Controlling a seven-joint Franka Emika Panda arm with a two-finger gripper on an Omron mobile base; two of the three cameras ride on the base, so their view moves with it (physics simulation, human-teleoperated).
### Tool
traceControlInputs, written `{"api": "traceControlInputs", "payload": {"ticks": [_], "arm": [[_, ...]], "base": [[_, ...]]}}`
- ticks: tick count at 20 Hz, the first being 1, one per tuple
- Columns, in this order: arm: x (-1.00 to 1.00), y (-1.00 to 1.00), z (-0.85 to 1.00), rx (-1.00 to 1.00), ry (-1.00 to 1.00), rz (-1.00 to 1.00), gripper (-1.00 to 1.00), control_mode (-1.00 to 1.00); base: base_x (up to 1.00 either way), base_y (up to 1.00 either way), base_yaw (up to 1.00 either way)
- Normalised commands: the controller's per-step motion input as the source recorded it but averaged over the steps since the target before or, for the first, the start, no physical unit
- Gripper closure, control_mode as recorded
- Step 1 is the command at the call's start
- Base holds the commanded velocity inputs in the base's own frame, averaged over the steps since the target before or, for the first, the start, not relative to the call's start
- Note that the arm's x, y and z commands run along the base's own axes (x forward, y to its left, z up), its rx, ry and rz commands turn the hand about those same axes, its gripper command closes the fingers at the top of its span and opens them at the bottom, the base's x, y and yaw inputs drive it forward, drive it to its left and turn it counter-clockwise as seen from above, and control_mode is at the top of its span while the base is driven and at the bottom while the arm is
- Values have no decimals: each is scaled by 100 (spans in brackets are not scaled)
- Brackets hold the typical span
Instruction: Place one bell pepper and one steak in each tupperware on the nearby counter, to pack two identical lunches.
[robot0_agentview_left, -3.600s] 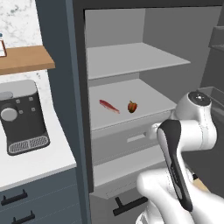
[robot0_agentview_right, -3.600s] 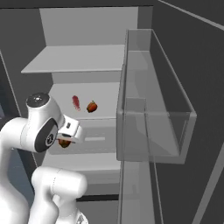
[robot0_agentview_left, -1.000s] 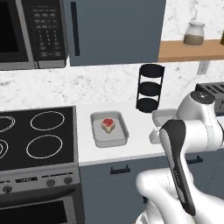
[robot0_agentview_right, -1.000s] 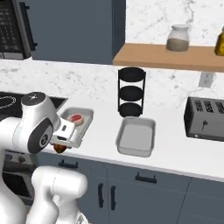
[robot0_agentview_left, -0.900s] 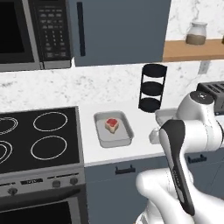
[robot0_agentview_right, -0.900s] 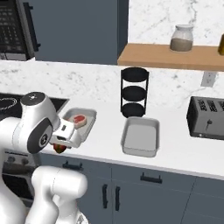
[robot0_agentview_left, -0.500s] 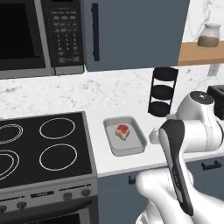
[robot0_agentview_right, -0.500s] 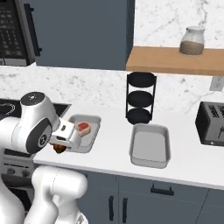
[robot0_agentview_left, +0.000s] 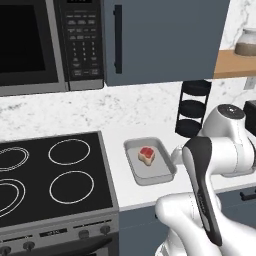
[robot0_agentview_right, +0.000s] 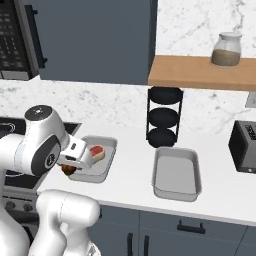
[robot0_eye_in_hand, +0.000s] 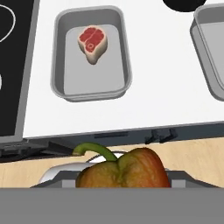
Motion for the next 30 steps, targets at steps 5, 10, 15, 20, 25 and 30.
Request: {"api": "traceControlInputs", "payload": {"ticks": [5, 10, 15, 20, 25, 30], "arm": [[7, 6, -4, 0, 0, 0, 100, -100], [39, 47, -24, 0, 0, 8, 100, -100], [64, 44, -30, -1, 1, 13, 100, -100], [97, 28, -51, -3, 12, 13, 100, -100], [99, 8, -62, -1, 16, 10, 100, -100], [78, -1, -52, 0, 8, 6, 100, -100]], "base": [[25, 17, 0], [0, 0, 0], [0, 0, 0], [0, 0, 0], [0, 0, 0], [0, 0, 0]]}}
